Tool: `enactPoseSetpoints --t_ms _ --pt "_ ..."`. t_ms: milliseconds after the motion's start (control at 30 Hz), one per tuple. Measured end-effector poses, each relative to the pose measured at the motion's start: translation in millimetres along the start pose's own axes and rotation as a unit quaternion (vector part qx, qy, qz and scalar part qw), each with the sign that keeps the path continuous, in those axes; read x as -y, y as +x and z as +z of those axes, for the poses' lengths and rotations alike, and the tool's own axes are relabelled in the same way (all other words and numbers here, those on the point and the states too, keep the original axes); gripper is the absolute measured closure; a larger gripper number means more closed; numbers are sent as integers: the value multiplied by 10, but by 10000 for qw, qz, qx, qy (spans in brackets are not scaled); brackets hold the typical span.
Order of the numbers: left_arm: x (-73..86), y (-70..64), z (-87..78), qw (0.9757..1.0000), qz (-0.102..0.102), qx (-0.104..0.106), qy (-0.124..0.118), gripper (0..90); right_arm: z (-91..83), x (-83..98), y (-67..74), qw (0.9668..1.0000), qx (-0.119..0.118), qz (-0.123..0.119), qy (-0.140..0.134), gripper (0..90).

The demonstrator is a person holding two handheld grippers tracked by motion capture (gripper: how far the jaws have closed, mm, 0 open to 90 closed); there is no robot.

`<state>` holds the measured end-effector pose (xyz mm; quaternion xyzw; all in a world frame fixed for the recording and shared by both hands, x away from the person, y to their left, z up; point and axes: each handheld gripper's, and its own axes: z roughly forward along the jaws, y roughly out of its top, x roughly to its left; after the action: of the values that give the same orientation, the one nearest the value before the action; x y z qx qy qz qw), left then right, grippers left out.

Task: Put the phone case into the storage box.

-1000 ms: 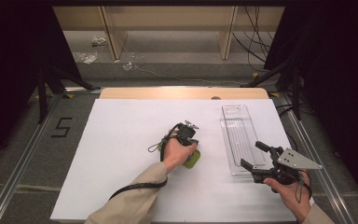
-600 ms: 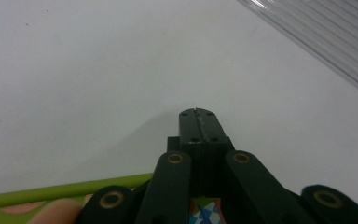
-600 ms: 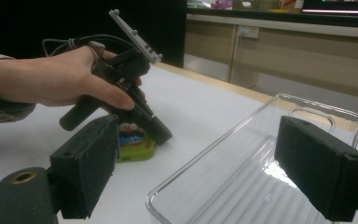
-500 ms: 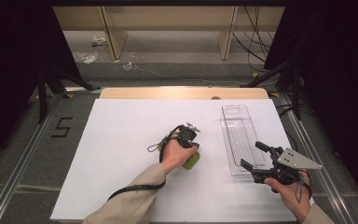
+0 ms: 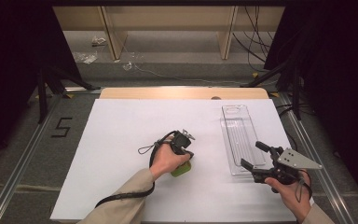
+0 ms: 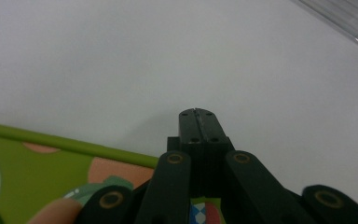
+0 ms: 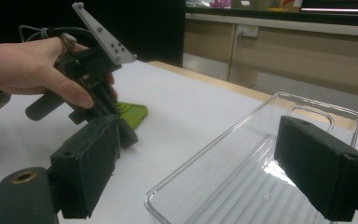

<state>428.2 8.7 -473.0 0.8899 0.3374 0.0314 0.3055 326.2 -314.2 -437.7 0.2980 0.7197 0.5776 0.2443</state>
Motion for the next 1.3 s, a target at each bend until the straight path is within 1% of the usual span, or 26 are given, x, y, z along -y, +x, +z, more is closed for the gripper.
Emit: enactPoseSetpoints --t_ms 67,100,133,367,500,667,733,767,833,1000,1033,1100,1167,1233,1300 --pt "20 -1 -17 10000 27 22 35 896 0 0 0 10000 4 0 2 151" --pt "63 -8 -54 9999 41 64 101 896 0 1 -1 10000 2 8 3 152" --pt "63 -8 -54 9999 41 64 101 895 0 1 -1 10000 2 8 3 152" --pt "267 -35 -222 9991 165 167 356 895 -2 -1 3 10000 11 -9 10 152" --pt "376 -21 -320 9987 179 145 462 895 -2 -2 3 10000 20 -16 11 152" --pt "527 20 -425 9984 122 114 542 895 -3 -2 4 10000 26 -14 15 152" --pt "586 39 -456 9982 116 62 578 895 -1 -1 4 10000 28 -10 15 152" --pt "614 46 -466 9985 71 43 547 895 0 -1 5 10000 30 -12 19 153" --pt "642 62 -486 9986 42 38 535 895 -1 -1 5 10000 32 -14 18 153" --pt "740 138 -570 9984 -58 -83 547 895 -3 -2 7 10000 32 -19 12 153" --pt "740 138 -570 9984 -58 -83 547 895 -3 -2 7 10000 32 -19 12 153" --pt "780 163 -600 9985 -123 -107 527 895 -1 -1 7 10000 30 -26 15 153" --pt "789 174 -608 9984 -109 -114 536 895 -2 -2 7 10000 24 -25 11 153" --pt "810 183 -624 9984 -155 -140 527 895 -1 -2 9 10000 17 -27 12 153" --pt "817 188 -630 9984 -129 -166 531 895 -1 -4 12 10000 1 -41 10 153"
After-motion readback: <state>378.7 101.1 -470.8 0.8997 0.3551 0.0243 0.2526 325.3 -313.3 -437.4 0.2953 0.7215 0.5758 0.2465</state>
